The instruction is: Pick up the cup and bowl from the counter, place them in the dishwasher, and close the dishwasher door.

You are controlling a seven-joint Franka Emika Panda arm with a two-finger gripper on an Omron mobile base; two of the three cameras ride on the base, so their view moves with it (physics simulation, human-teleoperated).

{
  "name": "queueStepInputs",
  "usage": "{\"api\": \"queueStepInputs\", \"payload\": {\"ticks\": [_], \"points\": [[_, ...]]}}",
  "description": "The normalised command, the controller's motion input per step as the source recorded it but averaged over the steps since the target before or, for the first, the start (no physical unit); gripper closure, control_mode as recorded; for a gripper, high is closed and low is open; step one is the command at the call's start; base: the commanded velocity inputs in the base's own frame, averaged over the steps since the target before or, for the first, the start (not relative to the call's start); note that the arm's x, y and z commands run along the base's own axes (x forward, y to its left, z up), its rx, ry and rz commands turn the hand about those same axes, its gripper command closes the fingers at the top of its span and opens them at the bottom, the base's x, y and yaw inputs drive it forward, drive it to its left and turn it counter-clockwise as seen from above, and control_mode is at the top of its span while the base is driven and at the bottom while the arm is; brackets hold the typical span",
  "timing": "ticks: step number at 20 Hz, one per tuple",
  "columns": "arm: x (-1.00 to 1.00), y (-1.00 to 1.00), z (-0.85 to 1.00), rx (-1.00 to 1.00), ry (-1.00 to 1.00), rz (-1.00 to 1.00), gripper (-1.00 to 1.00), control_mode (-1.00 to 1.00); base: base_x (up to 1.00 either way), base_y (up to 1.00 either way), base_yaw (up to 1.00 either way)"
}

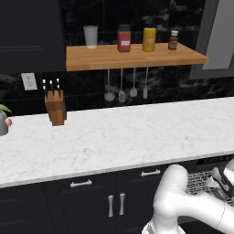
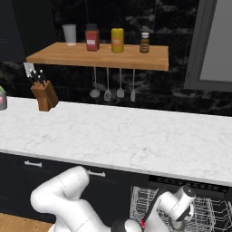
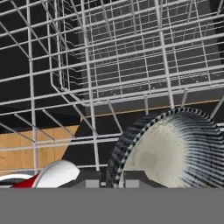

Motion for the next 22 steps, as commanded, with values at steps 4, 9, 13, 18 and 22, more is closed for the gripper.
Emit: {"api": "queueStepInputs", "payload": {"ticks": [4,9,13,18,22], "points": [[0.00,0.00,-0.21,0.03,0.00,0.00,-1.00,-1.00,0.00,0.00,0.00],[0.03,0.00,-0.14,0.03,0.00,0.00,-1.00,-1.00,0.00,0.00,0.00],[-0.34,-0.01,0.28,-0.01,0.00,-0.05,-1.00,-1.00,0.00,0.00,0.00],[-0.98,0.00,0.77,-0.02,-0.03,-0.01,-1.00,-1.00,0.00,0.00,0.00],[-0.99,0.00,0.55,-0.09,0.03,0.01,-1.00,-1.00,0.00,0.00,0.00]]}}
